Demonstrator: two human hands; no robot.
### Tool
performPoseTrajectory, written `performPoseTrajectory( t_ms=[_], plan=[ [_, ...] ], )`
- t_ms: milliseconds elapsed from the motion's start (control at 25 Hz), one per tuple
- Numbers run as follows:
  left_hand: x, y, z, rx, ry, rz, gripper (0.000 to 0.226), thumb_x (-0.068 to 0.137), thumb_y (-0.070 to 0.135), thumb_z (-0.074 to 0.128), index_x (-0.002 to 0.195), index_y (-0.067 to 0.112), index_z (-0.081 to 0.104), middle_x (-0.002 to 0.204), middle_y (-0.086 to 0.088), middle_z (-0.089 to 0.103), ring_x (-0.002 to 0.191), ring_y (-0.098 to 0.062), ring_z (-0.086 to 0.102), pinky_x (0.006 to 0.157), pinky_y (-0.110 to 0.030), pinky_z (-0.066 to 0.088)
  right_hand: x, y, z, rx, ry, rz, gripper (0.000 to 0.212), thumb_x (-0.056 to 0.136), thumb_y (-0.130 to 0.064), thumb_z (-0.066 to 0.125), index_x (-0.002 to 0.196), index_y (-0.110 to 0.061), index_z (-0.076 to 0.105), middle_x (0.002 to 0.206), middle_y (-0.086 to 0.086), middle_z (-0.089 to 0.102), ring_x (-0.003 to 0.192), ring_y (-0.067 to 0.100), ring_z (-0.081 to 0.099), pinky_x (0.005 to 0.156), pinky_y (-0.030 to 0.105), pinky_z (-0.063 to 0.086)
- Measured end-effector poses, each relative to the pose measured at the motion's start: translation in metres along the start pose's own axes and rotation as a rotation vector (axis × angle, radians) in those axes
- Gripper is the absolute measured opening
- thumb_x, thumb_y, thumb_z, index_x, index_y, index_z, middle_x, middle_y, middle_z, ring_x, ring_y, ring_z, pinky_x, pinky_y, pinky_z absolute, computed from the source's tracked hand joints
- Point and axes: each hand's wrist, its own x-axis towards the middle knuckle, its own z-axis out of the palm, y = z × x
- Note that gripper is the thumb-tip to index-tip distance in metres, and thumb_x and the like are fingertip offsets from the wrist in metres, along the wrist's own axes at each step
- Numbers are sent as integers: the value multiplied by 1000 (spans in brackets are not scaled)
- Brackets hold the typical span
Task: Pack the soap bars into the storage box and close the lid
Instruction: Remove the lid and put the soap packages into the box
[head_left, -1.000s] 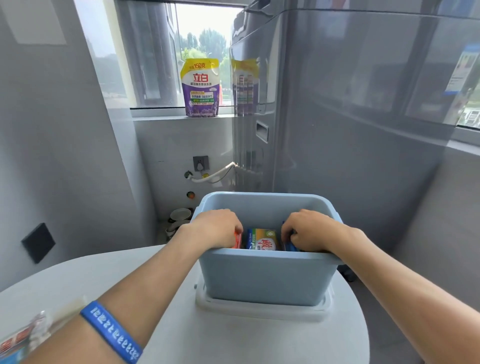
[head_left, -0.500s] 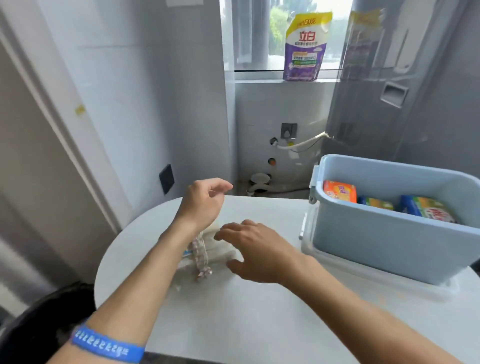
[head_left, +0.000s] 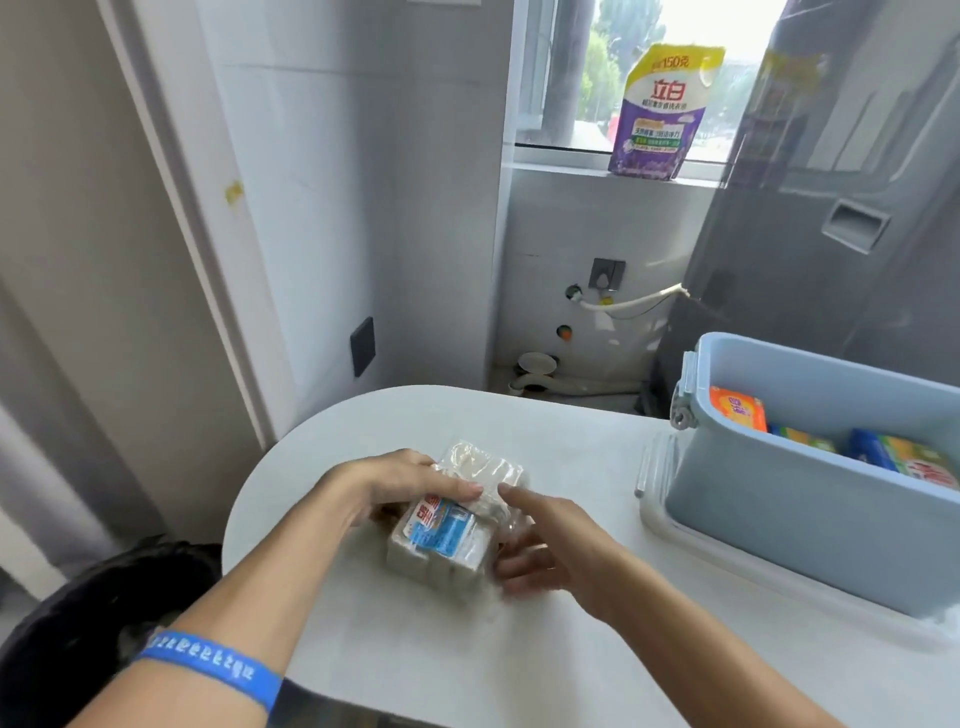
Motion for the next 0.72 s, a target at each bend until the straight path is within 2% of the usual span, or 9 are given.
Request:
performPoseTrajectory(
  t_ms=[40, 120, 200, 320, 440, 520, 640, 720],
  plan=[
    [1, 0, 6, -88, -39, 10, 55, 61, 49, 86, 98, 12, 73, 91, -5, 78, 84, -21, 73, 70, -28, 54, 0, 2, -2, 26, -25, 9, 38, 79, -46, 67, 85, -10, 74, 59, 7, 69, 52, 25, 66, 57, 35, 58],
    [0, 7, 23, -200, -45, 64, 39, 64, 36, 83, 91, 10, 74, 91, -12, 77, 84, -25, 72, 78, -36, 56, -3, 8, -7, 32, -44, -28, 38, 80, -47, 68, 91, -11, 76, 64, 5, 70, 54, 21, 65, 58, 32, 56],
    [-4, 18, 39, -344, -25, 120, 41, 64, 26, 79, 99, 7, 68, 96, -19, 74, 86, -30, 71, 81, -42, 55, -7, 10, -16, 75, 11, -127, 41, 81, -43, 71, 107, -11, 67, 80, 6, 71, 65, 21, 64, 64, 34, 54],
    [-10, 38, 55, -514, -28, 363, 57, 63, 6, 78, 117, 10, 58, 110, -25, 69, 100, -38, 67, 87, -48, 54, -20, -8, -43, 137, 77, -439, 45, 82, -35, 76, 116, -19, 50, 112, 7, 70, 95, 23, 69, 77, 37, 56],
    [-13, 60, 78, -534, -25, 590, 58, 63, -2, 83, 115, 9, 58, 111, -29, 65, 99, -37, 67, 84, -51, 54, -40, -28, -76, -137, 126, -749, 61, 76, -38, 81, 125, -35, 45, 110, -7, 67, 94, 7, 67, 72, 22, 56],
    [-11, 69, 96, -478, -36, 613, 59, 64, 4, 88, 113, 8, 56, 107, -27, 66, 97, -35, 67, 81, -50, 57, -47, -24, -100, -228, 115, -776, 54, 77, -40, 80, 123, -36, 51, 105, -8, 68, 96, 10, 66, 74, 28, 59],
    [-5, 72, 113, -337, -81, 591, 57, 62, 9, 91, 109, 16, 59, 96, -9, 69, 86, -21, 69, 67, -33, 57, -49, -9, -129, -200, 28, -700, 43, 80, -24, 80, 116, -26, 56, 105, 8, 71, 99, 30, 67, 84, 47, 58],
    [-2, 72, 116, -258, -90, 617, 57, 60, 13, 93, 107, 20, 61, 95, -5, 69, 86, -17, 68, 66, -28, 55, -48, -2, -141, -188, -17, -658, 48, 76, -22, 83, 115, -25, 55, 105, 10, 70, 98, 31, 68, 83, 45, 59]
  ],
)
